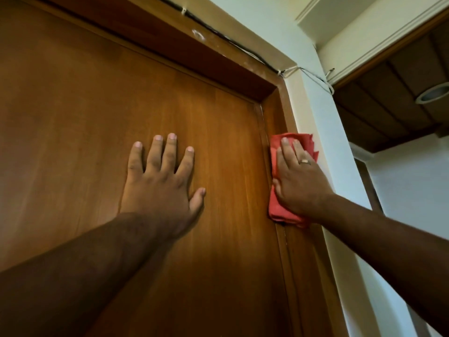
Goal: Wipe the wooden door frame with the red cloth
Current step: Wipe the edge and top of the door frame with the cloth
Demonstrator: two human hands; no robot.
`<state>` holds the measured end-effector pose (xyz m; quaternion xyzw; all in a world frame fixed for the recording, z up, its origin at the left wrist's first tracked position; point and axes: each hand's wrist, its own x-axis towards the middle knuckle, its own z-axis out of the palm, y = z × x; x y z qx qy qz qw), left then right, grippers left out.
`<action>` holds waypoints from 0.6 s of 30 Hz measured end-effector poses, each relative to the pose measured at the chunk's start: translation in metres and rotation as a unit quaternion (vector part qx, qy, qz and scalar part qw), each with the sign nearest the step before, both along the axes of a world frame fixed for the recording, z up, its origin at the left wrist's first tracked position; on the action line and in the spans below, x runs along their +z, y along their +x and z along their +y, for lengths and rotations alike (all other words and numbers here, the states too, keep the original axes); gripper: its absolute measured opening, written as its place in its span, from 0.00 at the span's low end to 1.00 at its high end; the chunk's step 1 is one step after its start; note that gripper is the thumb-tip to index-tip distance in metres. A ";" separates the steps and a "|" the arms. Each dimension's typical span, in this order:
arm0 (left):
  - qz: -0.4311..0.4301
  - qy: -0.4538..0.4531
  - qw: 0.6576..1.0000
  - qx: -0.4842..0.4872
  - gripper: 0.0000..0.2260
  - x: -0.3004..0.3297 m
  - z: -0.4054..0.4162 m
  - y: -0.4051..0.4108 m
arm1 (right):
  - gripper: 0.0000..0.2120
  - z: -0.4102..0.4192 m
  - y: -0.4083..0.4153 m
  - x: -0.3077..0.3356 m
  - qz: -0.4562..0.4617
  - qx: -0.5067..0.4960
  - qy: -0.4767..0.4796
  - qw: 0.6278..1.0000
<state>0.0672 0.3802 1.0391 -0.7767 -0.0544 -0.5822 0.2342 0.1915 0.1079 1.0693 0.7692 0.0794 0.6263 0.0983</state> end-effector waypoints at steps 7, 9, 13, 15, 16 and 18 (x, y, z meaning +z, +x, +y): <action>-0.040 0.001 0.998 0.040 0.40 0.064 0.019 -0.017 | 0.37 0.005 0.008 0.124 -0.017 0.192 0.148 0.970; -0.040 0.000 0.998 0.042 0.41 0.069 0.023 -0.013 | 0.36 0.006 0.006 0.158 -0.032 0.239 0.163 0.957; -0.054 0.003 0.998 0.041 0.43 0.067 0.026 -0.009 | 0.20 0.004 0.000 0.189 -0.061 0.330 0.189 0.923; -0.063 0.002 0.997 0.045 0.43 0.069 0.026 -0.007 | 0.16 0.004 -0.003 0.196 -0.064 0.337 0.185 0.921; -0.064 0.003 0.997 0.048 0.43 0.070 0.027 -0.006 | 0.17 0.004 -0.004 0.198 -0.062 0.337 0.183 0.921; -0.068 0.003 0.997 0.048 0.43 0.070 0.026 -0.004 | 0.22 0.011 -0.008 0.197 -0.063 0.332 0.178 0.924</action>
